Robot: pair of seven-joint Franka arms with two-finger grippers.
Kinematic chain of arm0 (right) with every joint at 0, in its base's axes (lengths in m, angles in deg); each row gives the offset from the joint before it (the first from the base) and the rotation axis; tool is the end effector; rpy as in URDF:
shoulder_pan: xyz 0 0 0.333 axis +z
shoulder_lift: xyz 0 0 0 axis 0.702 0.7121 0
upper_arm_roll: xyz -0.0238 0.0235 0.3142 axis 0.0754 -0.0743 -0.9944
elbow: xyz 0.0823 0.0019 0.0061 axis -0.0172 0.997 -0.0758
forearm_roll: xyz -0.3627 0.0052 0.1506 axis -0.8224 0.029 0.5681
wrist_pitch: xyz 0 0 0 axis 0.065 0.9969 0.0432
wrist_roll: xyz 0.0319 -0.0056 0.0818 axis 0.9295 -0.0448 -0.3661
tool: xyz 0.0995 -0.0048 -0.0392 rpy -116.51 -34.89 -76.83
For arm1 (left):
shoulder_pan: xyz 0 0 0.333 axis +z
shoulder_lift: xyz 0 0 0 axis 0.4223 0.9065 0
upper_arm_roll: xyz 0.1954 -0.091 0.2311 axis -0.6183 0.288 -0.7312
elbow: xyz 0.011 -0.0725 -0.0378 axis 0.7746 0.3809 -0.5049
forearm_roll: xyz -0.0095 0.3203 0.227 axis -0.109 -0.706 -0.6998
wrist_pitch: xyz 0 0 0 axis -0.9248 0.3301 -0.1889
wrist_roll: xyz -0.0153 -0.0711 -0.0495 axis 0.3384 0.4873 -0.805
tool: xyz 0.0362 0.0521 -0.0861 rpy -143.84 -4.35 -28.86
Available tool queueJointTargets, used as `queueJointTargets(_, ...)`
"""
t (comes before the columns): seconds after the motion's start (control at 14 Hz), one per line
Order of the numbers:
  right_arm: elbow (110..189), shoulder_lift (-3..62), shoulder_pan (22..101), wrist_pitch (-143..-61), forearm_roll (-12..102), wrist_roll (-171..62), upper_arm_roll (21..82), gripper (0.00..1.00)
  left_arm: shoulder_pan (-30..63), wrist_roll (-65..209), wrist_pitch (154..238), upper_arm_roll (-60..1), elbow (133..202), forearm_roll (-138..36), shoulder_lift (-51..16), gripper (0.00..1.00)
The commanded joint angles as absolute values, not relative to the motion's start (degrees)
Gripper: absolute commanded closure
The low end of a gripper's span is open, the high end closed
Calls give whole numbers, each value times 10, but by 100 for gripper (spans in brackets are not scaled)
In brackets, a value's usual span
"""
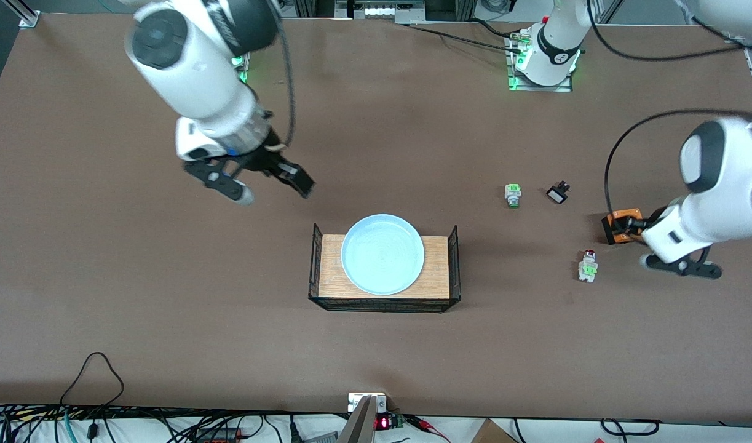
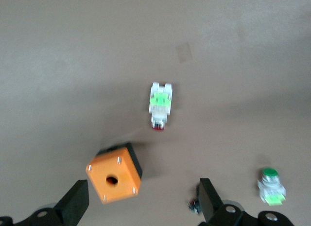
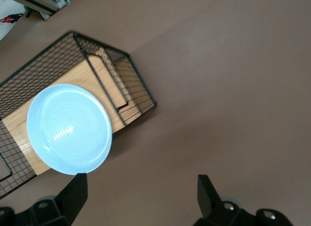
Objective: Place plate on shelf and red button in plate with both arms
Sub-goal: 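Withdraw the right gripper while the left gripper grasps the red-based switch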
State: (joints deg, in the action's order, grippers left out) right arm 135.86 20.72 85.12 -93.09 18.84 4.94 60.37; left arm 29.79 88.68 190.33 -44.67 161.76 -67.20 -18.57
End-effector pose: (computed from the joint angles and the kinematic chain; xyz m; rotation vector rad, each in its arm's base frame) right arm 0.5705 0.3139 0.5451 -2.8693 0.7709 -0.0320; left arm 0.6560 0.0319 0.3605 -3.0474 0.2894 0.2096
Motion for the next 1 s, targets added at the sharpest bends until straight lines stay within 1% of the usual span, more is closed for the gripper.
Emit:
queueJointTargets(0.0, 1366, 176, 785, -893, 176, -4, 598, 0, 297, 909, 1968, -442, 1597, -680, -125, 0)
queueJointTargets(0.14, 1368, 170, 734, -874, 176, -39, 597, 0, 297, 912, 2021, -442, 1600, -681, -89, 0)
queueJointTargets(0.36, 1368, 166, 663, -854, 175, -153, 594, 0, 288, 912, 2044, -443, 1604, -684, -57, 0)
queueJointTargets(0.43, 1370, 166, 644, -852, 174, -181, 594, 0, 289, 912, 2046, -442, 1614, -684, -51, 0)
queueJointTargets(0.64, 1371, 164, 603, -842, 123, -283, 586, 0, 293, 912, 2081, -442, 1647, -683, -49, 0)
queueJointTargets(0.71, 1371, 160, 581, -841, 113, -316, 574, 0, 294, 913, 2094, -443, 1649, -683, -40, 0)
queueJointTargets(0.93, 1386, 140, 478, -841, 99, -423, 508, 0, 297, 914, 2112, -443, 1650, -685, -32, 0)
